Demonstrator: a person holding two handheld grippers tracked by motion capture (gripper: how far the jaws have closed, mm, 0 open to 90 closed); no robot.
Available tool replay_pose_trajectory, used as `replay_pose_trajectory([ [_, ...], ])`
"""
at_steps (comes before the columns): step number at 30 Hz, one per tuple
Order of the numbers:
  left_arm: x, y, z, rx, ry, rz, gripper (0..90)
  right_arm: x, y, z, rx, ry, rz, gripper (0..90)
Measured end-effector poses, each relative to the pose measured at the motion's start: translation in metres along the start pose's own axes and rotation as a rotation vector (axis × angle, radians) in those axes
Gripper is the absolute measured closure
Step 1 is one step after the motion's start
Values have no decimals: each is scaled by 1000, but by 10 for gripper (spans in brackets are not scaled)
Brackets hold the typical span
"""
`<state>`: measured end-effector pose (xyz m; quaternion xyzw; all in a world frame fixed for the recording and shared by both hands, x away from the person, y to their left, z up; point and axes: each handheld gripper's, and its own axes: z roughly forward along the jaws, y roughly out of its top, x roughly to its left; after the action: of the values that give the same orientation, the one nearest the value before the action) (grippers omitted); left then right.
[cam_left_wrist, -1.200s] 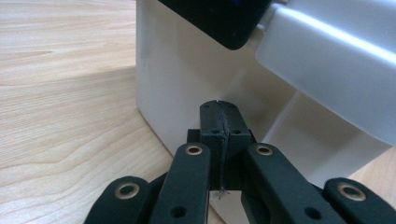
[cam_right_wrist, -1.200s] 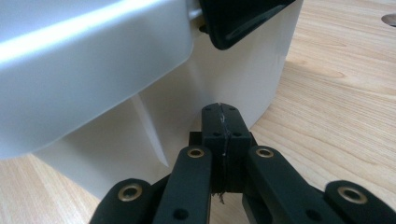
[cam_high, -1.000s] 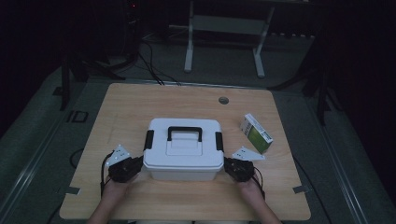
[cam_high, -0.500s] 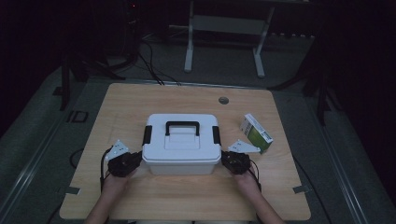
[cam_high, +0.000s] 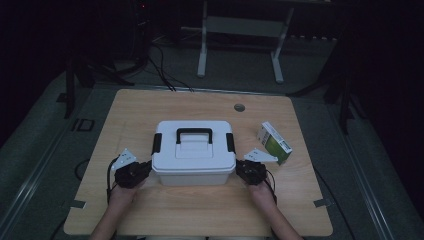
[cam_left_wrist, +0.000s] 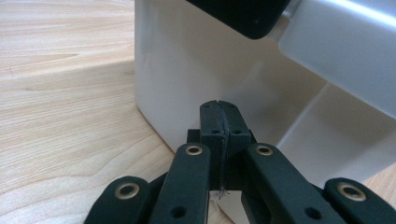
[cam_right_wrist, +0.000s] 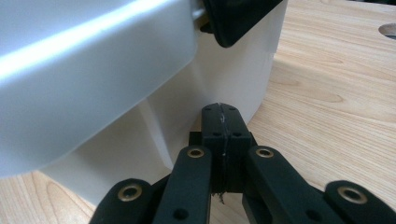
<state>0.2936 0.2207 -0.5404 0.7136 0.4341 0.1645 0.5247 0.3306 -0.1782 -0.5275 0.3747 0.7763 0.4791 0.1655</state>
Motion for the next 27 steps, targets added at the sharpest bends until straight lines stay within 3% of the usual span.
replay_pose_trajectory([
  [4, -1, 0, -1, -2, 31, 19, 897, 1, 0, 1, -2, 4, -9, 900],
  [6, 1, -1, -2, -5, 14, 0, 896, 1, 1, 2, 4, 3, -8, 900],
  [8, 3, -2, -2, 12, 19, 21, 868, 2, 0, 1, -1, -14, -26, 877],
  [15, 14, -8, -11, 28, 20, -26, 768, -10, -11, -3, 24, -41, -24, 794],
  [18, 18, -9, -15, 49, 18, -38, 610, -15, -14, -6, 33, -41, -48, 562],
  [19, 18, -9, -15, 49, 18, -38, 568, -15, -14, -6, 33, -41, -48, 562],
  [20, 20, -9, -17, 71, 0, -47, 568, -17, -14, -7, 28, -30, -50, 500],
  [21, 21, -9, -17, 82, -3, -45, 430, -21, -15, -10, 26, -10, -35, 335],
  [22, 23, -10, -18, 111, -11, -33, 401, -22, -15, -11, 23, -8, -31, 264],
  [23, 23, -10, -19, 125, -14, -29, 350, -24, -17, -14, 25, 26, -38, 171],
  [24, 24, -11, -19, 132, -16, -27, 330, -25, -18, -15, 30, 31, -36, 127],
  [27, 29, -14, -27, 164, -29, -23, 282, -29, -23, -23, 4, 46, -50, 122],
])
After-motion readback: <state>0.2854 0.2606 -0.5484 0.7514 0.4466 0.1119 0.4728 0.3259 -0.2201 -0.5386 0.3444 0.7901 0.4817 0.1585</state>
